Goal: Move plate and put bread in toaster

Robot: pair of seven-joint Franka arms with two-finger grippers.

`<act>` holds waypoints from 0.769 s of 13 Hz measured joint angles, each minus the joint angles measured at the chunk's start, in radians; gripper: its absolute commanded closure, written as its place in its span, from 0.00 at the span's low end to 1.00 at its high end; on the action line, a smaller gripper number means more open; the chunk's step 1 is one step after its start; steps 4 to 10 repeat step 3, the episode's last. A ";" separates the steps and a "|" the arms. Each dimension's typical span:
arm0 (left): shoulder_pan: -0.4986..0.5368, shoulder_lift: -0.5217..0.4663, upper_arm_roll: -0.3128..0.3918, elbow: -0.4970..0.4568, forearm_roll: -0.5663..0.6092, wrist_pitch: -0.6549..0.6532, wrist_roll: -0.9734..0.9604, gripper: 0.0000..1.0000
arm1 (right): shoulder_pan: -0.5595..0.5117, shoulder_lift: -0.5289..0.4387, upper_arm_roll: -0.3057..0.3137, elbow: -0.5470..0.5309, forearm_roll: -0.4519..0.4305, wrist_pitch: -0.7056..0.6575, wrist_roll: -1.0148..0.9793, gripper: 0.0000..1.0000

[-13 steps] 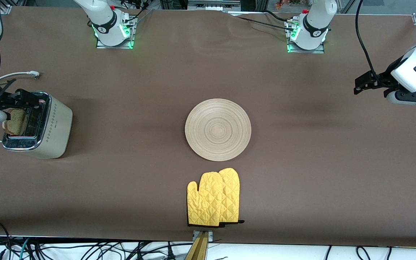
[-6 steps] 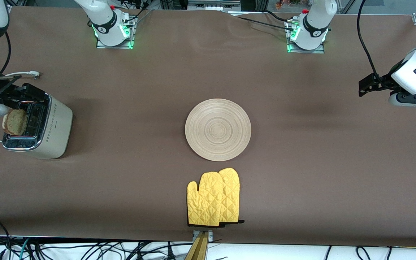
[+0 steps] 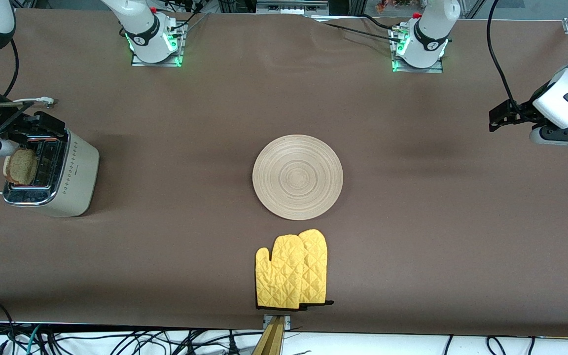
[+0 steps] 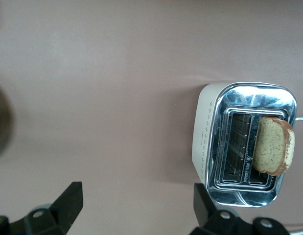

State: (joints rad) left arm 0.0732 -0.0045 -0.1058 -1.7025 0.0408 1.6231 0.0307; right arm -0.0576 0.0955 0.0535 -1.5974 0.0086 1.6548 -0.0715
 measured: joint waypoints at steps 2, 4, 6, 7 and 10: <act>0.000 0.002 0.003 0.005 0.000 0.004 0.000 0.00 | 0.000 0.006 0.000 0.003 0.000 -0.002 0.000 0.00; 0.001 0.009 0.003 0.024 0.000 0.008 0.000 0.00 | -0.001 0.011 0.000 0.003 0.000 -0.003 0.000 0.00; 0.001 0.009 0.003 0.024 0.000 0.008 0.000 0.00 | -0.001 0.011 0.000 0.003 0.000 -0.003 0.000 0.00; 0.001 0.009 0.003 0.024 0.000 0.008 0.000 0.00 | -0.001 0.011 0.000 0.003 0.000 -0.003 0.000 0.00; 0.001 0.009 0.003 0.024 0.000 0.008 0.000 0.00 | -0.001 0.011 0.000 0.003 0.000 -0.003 0.000 0.00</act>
